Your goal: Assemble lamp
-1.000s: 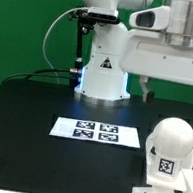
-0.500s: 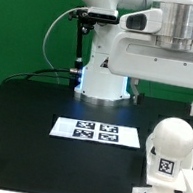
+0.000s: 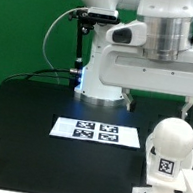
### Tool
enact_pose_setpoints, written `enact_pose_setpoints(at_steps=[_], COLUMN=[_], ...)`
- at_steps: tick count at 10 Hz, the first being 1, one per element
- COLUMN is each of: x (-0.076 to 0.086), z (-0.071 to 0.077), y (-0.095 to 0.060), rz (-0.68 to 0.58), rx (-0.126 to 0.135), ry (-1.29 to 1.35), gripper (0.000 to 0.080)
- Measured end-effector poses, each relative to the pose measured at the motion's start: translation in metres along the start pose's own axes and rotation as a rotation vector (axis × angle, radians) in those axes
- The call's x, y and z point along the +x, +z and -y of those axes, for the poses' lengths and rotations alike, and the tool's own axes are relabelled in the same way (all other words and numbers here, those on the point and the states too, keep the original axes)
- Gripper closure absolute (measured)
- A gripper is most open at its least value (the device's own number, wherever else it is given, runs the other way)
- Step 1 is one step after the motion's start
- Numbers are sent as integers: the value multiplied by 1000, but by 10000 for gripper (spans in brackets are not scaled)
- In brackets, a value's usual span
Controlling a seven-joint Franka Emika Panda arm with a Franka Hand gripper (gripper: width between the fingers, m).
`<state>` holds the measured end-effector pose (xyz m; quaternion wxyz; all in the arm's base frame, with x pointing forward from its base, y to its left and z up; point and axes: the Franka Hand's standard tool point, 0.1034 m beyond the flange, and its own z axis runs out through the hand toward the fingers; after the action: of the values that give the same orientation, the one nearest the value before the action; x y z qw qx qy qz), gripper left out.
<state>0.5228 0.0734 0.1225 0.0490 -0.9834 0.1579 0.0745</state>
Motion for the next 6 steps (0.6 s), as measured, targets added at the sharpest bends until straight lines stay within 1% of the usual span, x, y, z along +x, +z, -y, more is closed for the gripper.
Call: enact_pose_setpoints(at_steps=[3,4,5,6], x=[0,0,2,6], z=[0,-3,-11,-16], y=[1,3,8,12], rz=[-2,7,45,58], rx=[-1,-1,1,-4], ry=[0,1,18,31], gripper=[101,101,101,101])
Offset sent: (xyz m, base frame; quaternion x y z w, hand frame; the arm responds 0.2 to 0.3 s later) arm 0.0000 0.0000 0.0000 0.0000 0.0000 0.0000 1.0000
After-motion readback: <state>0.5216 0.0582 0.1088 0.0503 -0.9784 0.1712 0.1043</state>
